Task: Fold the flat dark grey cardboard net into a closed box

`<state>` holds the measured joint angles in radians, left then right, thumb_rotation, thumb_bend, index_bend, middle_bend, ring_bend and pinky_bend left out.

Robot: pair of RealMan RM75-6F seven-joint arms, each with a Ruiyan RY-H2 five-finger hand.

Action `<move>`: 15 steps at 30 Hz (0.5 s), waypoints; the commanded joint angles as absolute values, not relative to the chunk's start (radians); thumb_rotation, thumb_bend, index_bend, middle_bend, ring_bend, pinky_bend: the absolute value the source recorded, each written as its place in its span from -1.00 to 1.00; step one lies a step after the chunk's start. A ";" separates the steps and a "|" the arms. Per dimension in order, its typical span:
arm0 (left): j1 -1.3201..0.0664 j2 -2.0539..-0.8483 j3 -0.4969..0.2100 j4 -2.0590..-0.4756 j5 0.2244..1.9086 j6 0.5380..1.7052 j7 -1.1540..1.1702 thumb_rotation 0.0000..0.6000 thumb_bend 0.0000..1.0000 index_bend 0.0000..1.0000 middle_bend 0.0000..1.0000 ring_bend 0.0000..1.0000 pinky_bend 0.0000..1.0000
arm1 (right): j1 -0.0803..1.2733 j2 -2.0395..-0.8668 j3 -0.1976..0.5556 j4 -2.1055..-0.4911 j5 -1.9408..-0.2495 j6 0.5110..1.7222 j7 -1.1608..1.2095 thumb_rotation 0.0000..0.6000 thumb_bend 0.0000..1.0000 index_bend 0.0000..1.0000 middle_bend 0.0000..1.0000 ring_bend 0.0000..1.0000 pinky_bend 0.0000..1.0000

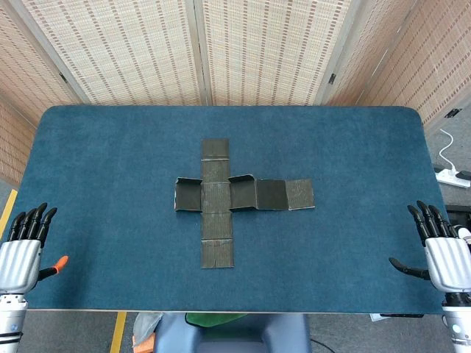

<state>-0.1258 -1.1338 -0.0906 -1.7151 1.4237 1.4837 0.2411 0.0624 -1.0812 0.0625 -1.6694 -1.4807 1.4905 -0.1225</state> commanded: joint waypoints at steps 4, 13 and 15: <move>-0.128 -1.138 -0.088 -1.707 1.423 1.479 0.240 1.00 -0.58 -0.96 -1.00 -1.00 -0.91 | 0.061 -1.086 0.063 -1.671 -1.489 1.498 -0.121 0.51 -0.99 -1.00 -0.96 -1.00 -0.54; -0.120 -1.136 -0.084 -1.689 1.436 1.494 0.207 1.00 -0.58 -0.96 -1.00 -1.00 -0.91 | 0.086 -1.098 0.067 -1.697 -1.493 1.462 -0.121 0.51 -0.99 -1.00 -0.96 -0.93 -0.41; -0.119 -1.138 -0.083 -1.681 1.442 1.497 0.196 1.00 -0.58 -0.96 -1.00 -1.00 -0.91 | 0.113 -1.100 0.080 -1.717 -1.484 1.427 -0.131 0.51 -0.99 -1.00 -0.96 -0.82 -0.27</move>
<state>-0.1195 -1.1367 -0.0835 -1.6840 1.4393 1.4957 0.1987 0.0939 -1.0968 0.0703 -1.7020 -1.4908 1.4493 -0.1239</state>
